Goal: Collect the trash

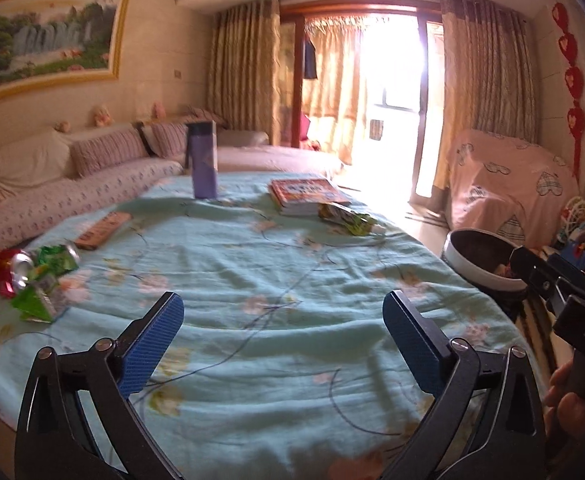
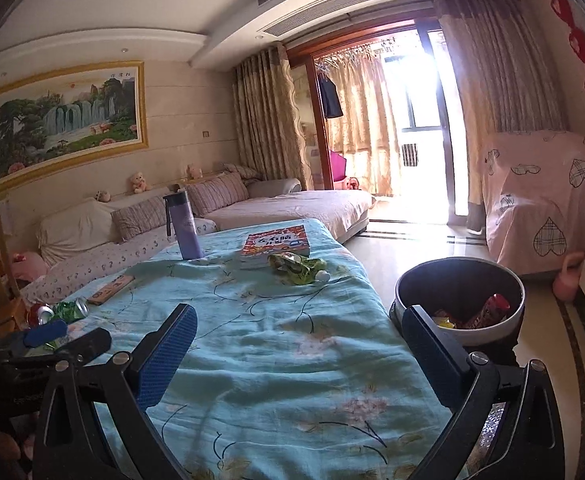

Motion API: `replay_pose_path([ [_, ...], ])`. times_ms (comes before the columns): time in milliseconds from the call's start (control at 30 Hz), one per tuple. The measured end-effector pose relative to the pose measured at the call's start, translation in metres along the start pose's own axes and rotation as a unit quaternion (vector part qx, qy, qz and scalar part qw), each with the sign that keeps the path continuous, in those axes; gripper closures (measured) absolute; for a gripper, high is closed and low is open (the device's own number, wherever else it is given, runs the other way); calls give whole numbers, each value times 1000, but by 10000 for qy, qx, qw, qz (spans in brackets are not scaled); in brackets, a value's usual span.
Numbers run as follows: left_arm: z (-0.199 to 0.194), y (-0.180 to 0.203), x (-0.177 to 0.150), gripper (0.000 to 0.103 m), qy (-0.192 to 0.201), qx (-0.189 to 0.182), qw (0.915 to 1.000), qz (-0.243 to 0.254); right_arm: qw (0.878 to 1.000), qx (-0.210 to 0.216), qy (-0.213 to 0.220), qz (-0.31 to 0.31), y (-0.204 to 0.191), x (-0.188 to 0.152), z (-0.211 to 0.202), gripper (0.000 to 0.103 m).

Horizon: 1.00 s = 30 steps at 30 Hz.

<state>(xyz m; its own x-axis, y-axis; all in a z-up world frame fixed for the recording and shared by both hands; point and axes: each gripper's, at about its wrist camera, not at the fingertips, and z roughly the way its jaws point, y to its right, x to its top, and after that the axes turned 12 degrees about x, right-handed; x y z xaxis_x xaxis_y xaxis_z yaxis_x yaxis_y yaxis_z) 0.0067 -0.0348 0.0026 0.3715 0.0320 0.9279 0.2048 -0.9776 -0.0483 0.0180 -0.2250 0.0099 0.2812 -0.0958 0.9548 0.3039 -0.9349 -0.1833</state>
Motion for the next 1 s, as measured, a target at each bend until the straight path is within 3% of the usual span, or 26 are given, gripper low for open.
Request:
replay_pose_path([
  [133,-11,-5,-9,0,299,199,9993,89,10000,-46,-57,40,4,-12,-2,0],
  [1000,-15,-2,-18,0,93,256,9994,192,9997,-69,-56,-233,-5,-21,-13,0],
])
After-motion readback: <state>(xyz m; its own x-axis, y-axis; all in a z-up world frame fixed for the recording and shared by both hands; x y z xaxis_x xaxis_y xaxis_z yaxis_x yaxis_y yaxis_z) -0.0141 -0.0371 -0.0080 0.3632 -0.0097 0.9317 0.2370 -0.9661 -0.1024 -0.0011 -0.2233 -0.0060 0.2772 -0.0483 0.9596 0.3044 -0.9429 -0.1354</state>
